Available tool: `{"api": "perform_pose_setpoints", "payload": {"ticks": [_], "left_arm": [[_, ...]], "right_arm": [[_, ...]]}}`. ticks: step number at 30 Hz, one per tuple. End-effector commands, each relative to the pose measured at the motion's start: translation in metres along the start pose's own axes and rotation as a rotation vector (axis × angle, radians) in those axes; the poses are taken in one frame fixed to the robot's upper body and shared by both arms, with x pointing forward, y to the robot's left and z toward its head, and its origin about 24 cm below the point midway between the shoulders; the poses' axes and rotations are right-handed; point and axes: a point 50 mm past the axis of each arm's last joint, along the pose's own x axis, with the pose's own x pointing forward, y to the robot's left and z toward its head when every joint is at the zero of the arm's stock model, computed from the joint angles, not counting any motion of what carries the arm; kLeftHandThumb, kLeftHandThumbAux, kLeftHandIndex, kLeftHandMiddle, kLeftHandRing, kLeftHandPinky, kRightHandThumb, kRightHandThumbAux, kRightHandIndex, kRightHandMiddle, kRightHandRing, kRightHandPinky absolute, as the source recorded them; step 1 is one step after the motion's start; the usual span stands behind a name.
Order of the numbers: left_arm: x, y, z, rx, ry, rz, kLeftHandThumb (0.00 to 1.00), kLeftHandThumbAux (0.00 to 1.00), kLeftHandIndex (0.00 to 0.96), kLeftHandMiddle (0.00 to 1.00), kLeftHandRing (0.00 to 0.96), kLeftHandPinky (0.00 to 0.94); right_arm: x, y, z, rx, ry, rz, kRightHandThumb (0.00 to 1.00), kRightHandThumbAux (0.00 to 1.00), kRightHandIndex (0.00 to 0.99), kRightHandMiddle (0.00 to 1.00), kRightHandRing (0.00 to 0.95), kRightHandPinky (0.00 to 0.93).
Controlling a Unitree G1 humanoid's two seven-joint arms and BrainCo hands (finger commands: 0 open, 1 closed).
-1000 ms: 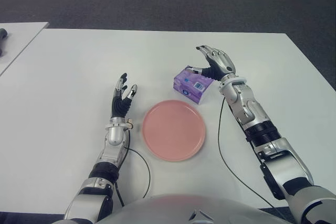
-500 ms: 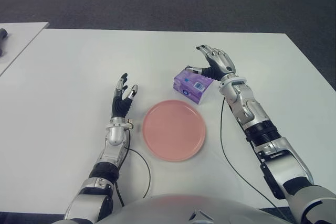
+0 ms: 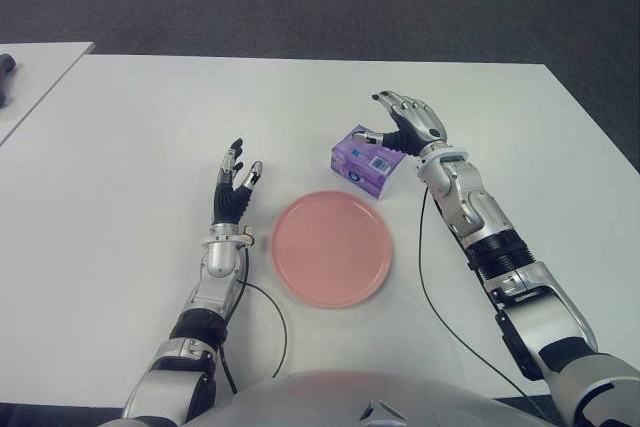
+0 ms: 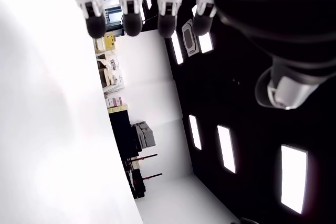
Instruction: Put the tissue paper into the plate.
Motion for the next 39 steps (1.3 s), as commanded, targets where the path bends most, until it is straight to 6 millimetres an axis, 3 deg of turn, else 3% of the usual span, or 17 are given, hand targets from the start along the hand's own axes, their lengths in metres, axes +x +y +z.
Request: {"api": "perform_pose_setpoints", "payload": {"ticks": [1, 25, 30, 39], "left_arm": [[-0.015, 0.000, -0.014, 0.007, 0.070, -0.003, 0.000, 0.422, 0.000, 0.000, 0.000, 0.000], [-0.015, -0.002, -0.014, 0.004, 0.073, -0.008, 0.000, 0.427, 0.000, 0.000, 0.000, 0.000], [-0.015, -0.002, -0.014, 0.000, 0.071, -0.011, 0.000, 0.427, 0.000, 0.000, 0.000, 0.000], [-0.016, -0.002, -0.014, 0.007, 0.069, -0.011, 0.000, 0.423, 0.000, 0.000, 0.000, 0.000]], "right_arm": [[-0.003, 0.011, -0.003, -0.007, 0.003, 0.040, 0.332, 0.123, 0.000, 0.000, 0.000, 0.000], [-0.004, 0.021, -0.002, -0.036, -0.029, 0.048, 0.290, 0.139, 0.000, 0.000, 0.000, 0.000], [-0.013, 0.076, 0.006, -0.147, -0.061, 0.167, 0.253, 0.148, 0.000, 0.000, 0.000, 0.000], [-0.012, 0.083, 0.001, -0.158, -0.092, 0.155, 0.249, 0.158, 0.000, 0.000, 0.000, 0.000]]}}
